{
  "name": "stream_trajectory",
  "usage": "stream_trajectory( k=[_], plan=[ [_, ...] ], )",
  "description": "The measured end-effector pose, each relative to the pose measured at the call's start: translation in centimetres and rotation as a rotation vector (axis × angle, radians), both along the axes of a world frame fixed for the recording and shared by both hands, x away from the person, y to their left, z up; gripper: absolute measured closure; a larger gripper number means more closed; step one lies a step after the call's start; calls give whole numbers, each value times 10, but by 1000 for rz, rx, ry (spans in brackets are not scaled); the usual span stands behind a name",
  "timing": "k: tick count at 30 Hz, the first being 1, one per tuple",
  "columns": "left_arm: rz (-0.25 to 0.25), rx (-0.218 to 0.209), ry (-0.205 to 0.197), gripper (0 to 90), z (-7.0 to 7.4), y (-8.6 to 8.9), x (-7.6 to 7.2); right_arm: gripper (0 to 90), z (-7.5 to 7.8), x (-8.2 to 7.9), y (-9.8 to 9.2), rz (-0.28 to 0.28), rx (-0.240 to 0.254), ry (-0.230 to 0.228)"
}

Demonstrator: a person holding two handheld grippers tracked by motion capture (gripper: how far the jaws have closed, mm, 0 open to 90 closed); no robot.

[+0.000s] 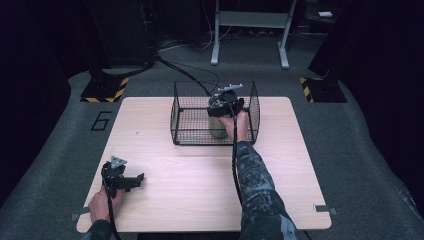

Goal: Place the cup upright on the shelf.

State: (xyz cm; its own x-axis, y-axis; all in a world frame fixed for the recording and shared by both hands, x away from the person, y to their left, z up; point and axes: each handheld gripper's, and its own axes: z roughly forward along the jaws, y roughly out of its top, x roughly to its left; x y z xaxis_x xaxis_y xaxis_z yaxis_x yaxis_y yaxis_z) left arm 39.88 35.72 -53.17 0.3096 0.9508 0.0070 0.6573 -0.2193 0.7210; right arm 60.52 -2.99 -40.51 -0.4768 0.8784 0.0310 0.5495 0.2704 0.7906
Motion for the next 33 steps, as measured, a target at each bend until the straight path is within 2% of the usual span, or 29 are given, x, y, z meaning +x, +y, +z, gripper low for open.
stream_trajectory(
  k=[8,9,10,12,17,18,30,33],
  plan=[
    [6,-7,-4,0,0,-1,0,19,6,0,-1,12,-21,16],
    [3,-2,4,0,0,0,0,0,7,1,-2,12,-25,40],
    [7,-6,-9,0,-1,-1,0,0,7,2,-3,19,-21,55],
    [7,-4,-6,0,0,-1,0,0,8,2,-5,27,-11,95],
    [11,-10,-8,0,-1,-1,0,0,11,-2,-12,30,9,114],
    [9,-6,-8,1,-1,-1,0,0,14,-6,-16,29,26,127],
    [10,-8,-3,1,-1,-1,0,0,34,-31,-35,38,39,106],
    [8,-8,-5,1,-1,-1,0,0,43,-43,-42,74,46,89]
  ],
)
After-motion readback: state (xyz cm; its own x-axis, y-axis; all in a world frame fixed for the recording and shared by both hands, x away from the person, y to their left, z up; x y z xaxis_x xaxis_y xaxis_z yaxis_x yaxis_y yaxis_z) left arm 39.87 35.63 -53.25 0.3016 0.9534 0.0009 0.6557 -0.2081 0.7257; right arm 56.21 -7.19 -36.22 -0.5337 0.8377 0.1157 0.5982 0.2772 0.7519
